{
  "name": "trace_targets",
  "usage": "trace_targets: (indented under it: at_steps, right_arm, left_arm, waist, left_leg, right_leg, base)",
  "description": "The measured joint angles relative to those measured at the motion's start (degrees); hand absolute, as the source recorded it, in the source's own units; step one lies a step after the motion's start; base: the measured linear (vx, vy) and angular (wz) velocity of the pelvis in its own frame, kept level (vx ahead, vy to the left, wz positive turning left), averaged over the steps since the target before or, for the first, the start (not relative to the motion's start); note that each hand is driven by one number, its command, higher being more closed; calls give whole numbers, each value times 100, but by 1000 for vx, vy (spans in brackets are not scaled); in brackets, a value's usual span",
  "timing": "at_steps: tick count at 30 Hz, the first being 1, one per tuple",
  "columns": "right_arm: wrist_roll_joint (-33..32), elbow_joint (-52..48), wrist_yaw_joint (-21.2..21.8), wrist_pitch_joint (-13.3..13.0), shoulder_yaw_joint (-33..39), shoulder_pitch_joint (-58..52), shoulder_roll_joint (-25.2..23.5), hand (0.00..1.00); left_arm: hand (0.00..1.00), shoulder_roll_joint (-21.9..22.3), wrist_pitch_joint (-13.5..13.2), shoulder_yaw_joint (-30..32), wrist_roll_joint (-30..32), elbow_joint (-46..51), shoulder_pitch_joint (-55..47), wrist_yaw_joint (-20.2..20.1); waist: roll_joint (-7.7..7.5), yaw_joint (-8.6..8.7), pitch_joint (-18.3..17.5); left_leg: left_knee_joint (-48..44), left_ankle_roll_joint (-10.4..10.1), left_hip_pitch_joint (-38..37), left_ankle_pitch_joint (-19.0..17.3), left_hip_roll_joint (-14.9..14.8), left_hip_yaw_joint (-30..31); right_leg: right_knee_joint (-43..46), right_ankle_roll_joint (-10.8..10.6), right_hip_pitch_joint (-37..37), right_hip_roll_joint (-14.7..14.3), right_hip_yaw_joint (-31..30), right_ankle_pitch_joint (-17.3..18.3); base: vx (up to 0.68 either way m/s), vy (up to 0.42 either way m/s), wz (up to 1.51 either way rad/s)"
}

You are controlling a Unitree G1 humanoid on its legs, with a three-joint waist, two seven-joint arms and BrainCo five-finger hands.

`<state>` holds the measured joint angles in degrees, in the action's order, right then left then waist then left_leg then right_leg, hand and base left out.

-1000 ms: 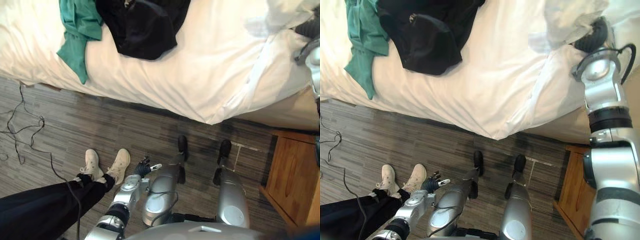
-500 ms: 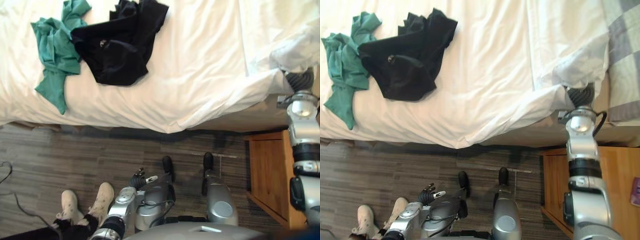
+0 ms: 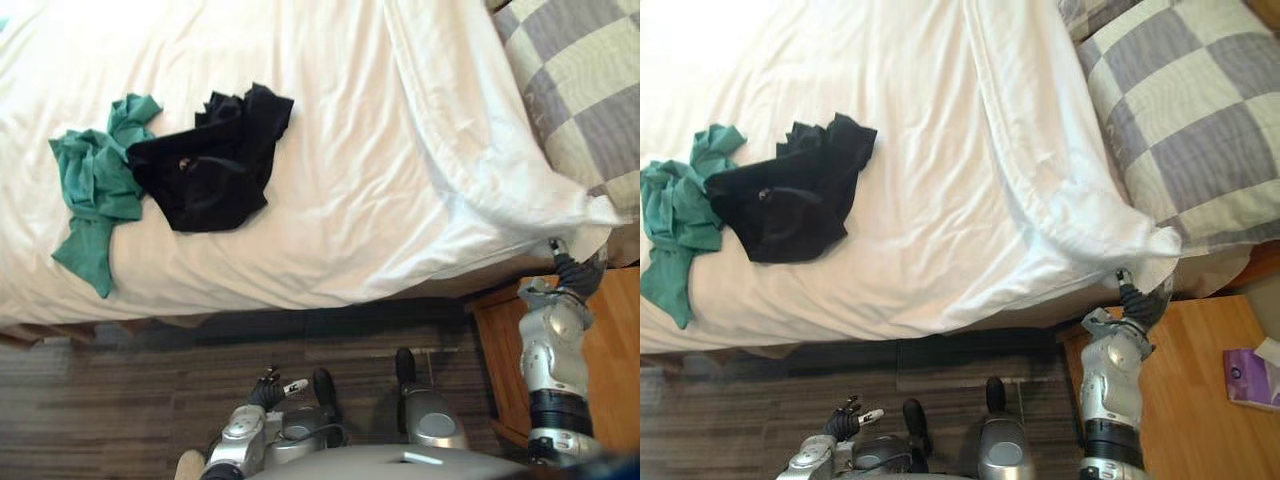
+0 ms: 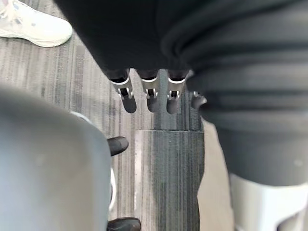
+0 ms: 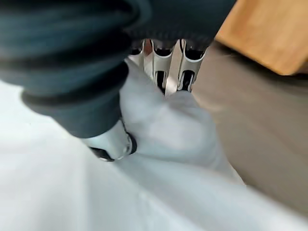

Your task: Tidy the bed and pick cloth on bed and put in laundry

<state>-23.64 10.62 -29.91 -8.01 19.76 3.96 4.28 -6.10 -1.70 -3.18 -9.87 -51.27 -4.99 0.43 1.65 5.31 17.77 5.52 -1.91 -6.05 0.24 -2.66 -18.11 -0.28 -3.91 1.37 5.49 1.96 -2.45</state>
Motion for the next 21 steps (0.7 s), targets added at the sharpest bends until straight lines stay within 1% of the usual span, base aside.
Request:
trace_targets:
  at_steps: [2,3,5,6,8,12,15,16,17,18,20,21]
  right_arm:
    - [-33,180,-289,-37,132,-188,-186,0]
    - [-35,264,-424,-45,209,-356,-235,0]
    - [-40,288,-667,-62,321,-576,-279,0]
    - [-39,288,-802,-115,382,-649,-299,0]
    - [-34,288,-985,-187,475,-747,-336,0]
    - [48,183,-1627,-225,659,-1036,-410,0]
    - [472,-101,-1975,-249,879,-1069,-406,0]
    - [538,-236,-1984,-253,933,-1069,-404,0]
    - [645,-331,-1970,-260,950,-1069,-396,100]
    - [714,-453,-1794,-286,949,-1068,-370,100]
    - [728,-590,-1229,-304,914,-1050,-300,100]
    - [714,-650,-866,-301,861,-1038,-252,100]
  left_arm:
    - [0,11,-19,9,-11,-63,-9,-2]
    - [0,18,-25,42,-12,-116,-15,-3]
    - [0,70,-20,125,-13,-206,-56,1]
    - [0,72,-19,124,-16,-207,-84,-1]
    - [0,84,-12,118,-17,-234,-108,-5]
    - [0,99,20,115,-28,-250,-169,-7]
    - [0,117,27,112,-73,-248,-224,-12]
    - [0,117,30,112,-73,-247,-236,-13]
    - [0,116,32,112,-73,-247,-246,-14]
    - [0,115,42,109,-72,-246,-259,-18]
    - [0,101,113,109,-71,-240,-265,-23]
    - [0,93,140,109,-65,-234,-265,-29]
  waist:
    - [3,4,-38]
    - [16,16,-111]
    - [47,71,-194]
    - [57,124,-213]
    - [77,172,-284]
    - [66,162,-460]
    - [73,171,-557]
    - [66,171,-585]
    - [60,171,-609]
    - [44,169,-639]
    - [15,159,-683]
    - [0,153,-701]
  left_leg:
    - [1,-33,-96,-49,-20,-56]
    - [1,-54,-115,-73,-31,-87]
    - [1,-68,-175,-114,-47,-144]
    - [1,-69,-226,-138,-56,-181]
    - [1,-77,-248,-153,-68,-214]
    - [3,-95,-298,-167,-127,-239]
    - [15,-101,-302,-171,-133,-229]
    - [27,-125,-302,-187,-133,-225]
    - [28,-128,-300,-189,-133,-221]
    - [30,-128,-300,-190,-133,-208]
    - [31,-127,-298,-191,-132,-184]
    - [31,-127,-298,-190,-132,-178]
  right_leg:
    - [-62,0,-97,-32,-78,0]
    - [-96,0,-119,-44,-100,0]
    - [-119,2,-157,-65,-113,3]
    - [-129,7,-194,-79,-140,8]
    - [-129,16,-196,-96,-171,16]
    - [-130,53,-239,-153,-176,43]
    - [-130,52,-274,-158,-170,74]
    - [-130,45,-276,-158,-169,80]
    - [-130,39,-276,-158,-167,85]
    - [-130,31,-283,-156,-155,90]
    - [-130,29,-289,-153,-143,92]
    - [-130,29,-291,-152,-141,92]
  base:
    - [76,-14,-17]
    - [70,-16,-18]
    - [60,-23,-17]
    - [33,-18,-16]
    - [1,-16,-14]
    - [-8,-13,-3]
    - [-14,-7,0]
    - [-38,-15,1]
    - [0,0,0]
    - [-5,-12,5]
    - [-2,-11,4]
    - [0,0,0]
